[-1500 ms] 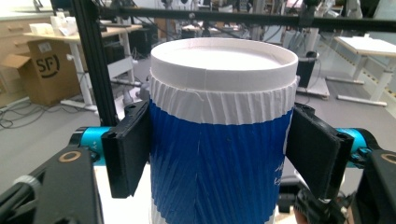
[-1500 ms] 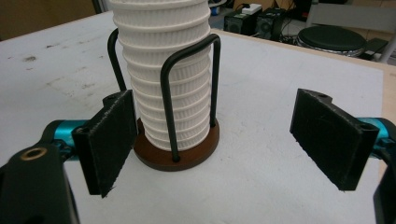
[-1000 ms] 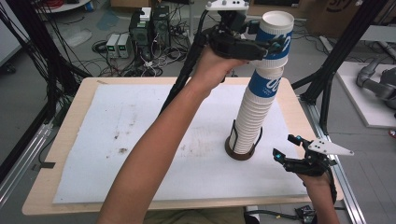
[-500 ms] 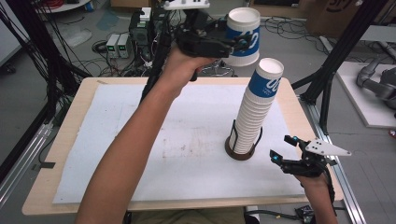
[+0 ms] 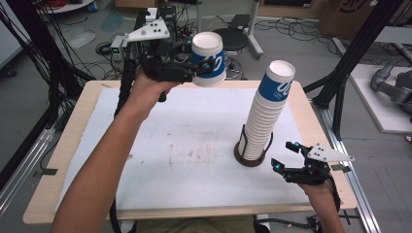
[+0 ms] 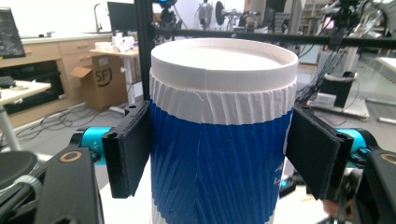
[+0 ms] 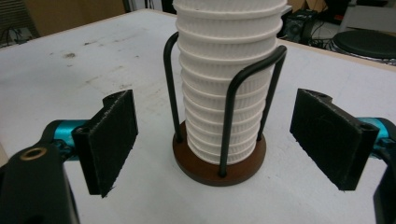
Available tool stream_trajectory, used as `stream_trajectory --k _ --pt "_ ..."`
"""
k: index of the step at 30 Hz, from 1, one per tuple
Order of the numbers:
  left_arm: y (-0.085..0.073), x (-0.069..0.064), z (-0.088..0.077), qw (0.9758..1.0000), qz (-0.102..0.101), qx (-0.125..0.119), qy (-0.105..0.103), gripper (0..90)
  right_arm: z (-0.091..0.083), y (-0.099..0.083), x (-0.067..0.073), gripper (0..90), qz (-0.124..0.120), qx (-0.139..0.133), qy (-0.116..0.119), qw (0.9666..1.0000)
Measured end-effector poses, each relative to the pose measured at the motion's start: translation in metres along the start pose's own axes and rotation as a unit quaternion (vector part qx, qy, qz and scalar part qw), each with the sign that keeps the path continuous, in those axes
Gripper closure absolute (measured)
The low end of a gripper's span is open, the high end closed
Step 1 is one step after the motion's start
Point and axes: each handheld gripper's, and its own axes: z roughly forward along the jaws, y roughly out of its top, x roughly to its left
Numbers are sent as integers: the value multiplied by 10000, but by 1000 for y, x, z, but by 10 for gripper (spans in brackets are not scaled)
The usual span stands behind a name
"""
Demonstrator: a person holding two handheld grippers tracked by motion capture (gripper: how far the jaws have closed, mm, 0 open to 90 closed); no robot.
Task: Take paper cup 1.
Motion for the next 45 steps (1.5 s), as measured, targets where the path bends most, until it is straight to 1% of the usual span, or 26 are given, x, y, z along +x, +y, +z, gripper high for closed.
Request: stream_trajectory --k 6,7,8,10,13,17,19,23,27,28,33,36,39,41,44,45 --pt "-35 2 -25 9999 -9 144 79 271 5 2 5 152 -56 15 84 9999" --pt "-40 2 -29 9998 -8 175 95 272 6 2 6 152 -37 37 111 9999" --pt "-43 2 -32 9998 -9 192 80 271 8 2 8 152 -78 50 145 9999" --pt "-52 2 -40 9996 -3 246 100 271 9 3 10 152 -68 51 170 9998" --pt "-64 3 -53 9994 -5 305 147 271 12 4 13 152 -117 71 226 9997" --pt "-80 7 -74 9990 -84 340 271 271 14 4 16 152 -131 83 276 9995" --pt "-90 8 -84 9988 -164 315 337 271 17 5 19 152 -180 94 311 9993" --pt "-111 7 -96 9983 -242 360 391 271 18 6 21 152 -188 94 340 9992" --pt "-131 3 -100 9979 -274 430 400 271 21 8 24 152 -224 96 386 9990" --pt "-135 1 -100 9979 -309 426 380 271 22 8 25 153 -230 91 402 9989" --pt "-154 -10 -97 9975 -283 511 398 271 26 9 31 152 -257 131 488 9984" --pt "-165 -16 -96 9977 -345 471 358 271 29 10 34 152 -288 133 547 9980" --pt "-173 -19 -95 9976 -421 427 345 271 31 11 36 152 -296 134 585 9978" --pt "-175 -20 -94 9970 -402 558 347 271 32 12 38 152 -315 129 610 9976" --pt "-177 -21 -95 9974 -477 448 313 271 33 13 39 152 -345 88 644 9973" --pt "-178 -22 -95 9973 -472 475 296 271 33 14 40 152 -339 98 664 9972"
